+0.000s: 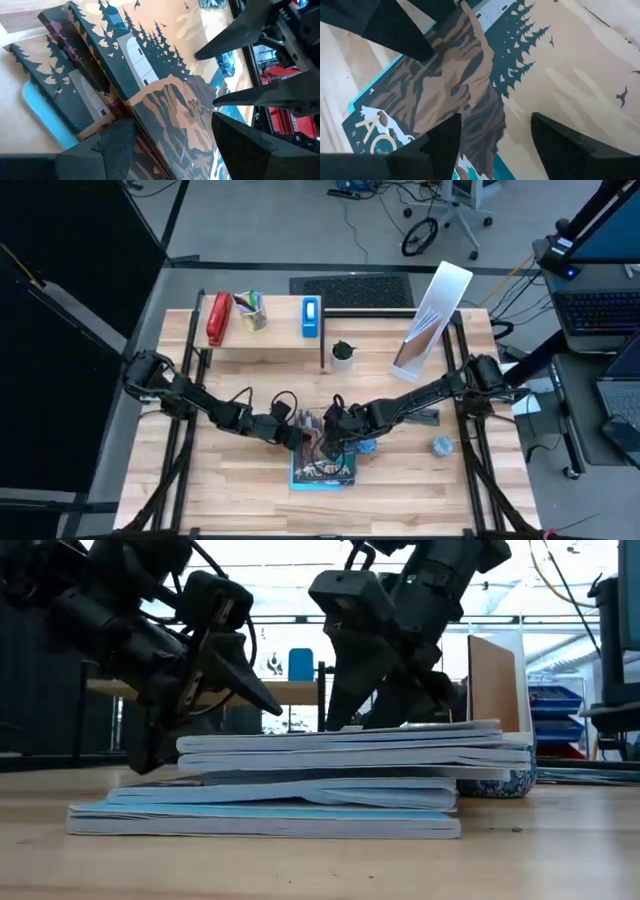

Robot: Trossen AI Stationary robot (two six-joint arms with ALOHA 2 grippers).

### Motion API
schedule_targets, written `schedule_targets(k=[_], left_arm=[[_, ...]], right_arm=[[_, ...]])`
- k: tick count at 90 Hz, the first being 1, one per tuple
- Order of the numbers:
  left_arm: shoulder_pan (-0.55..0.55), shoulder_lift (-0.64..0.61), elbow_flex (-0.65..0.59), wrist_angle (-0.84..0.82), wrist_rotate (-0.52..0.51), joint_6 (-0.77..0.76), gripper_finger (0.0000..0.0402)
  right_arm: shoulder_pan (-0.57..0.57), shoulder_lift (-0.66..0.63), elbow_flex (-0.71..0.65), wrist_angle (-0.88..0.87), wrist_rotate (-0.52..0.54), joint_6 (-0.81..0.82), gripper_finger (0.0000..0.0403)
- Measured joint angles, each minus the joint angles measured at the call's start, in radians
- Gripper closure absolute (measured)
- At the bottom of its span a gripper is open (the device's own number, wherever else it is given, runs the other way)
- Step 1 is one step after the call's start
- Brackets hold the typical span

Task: Stock shelves
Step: Put the blue/brown book into the white book shelf

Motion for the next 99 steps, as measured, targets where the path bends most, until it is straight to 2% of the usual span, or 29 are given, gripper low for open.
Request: schedule_targets(k=[12,32,49,69,90,99], left_arm=[[0.000,0.000,0.000,0.067,-0.012,0.013,0.0159],[0.012,0.027,0.002,0.067,-0.026,0.011,0.0159],[0.027,0.091,0.066,0.069,-0.024,0.033,0.0169],[0.034,0.167,0.152,0.059,-0.008,0.083,0.0252],[0.034,0.195,0.168,0.067,0.009,0.119,0.0375],[0.035,0.189,0.169,0.073,0.007,0.136,0.0388]], right_arm=[[0.001,0.001,0.000,0.017,-0.006,-0.007,0.0184],[0.000,0.003,-0.001,0.047,0.011,-0.037,0.0184],[0.000,0.003,-0.001,0.065,0.027,-0.053,0.0184],[0.001,0.003,-0.001,0.060,0.027,-0.060,0.0184],[0.001,-0.003,-0.001,0.035,0.027,-0.093,0.0184],[0.001,-0.032,-0.001,-0.024,0.027,-0.113,0.0184]])
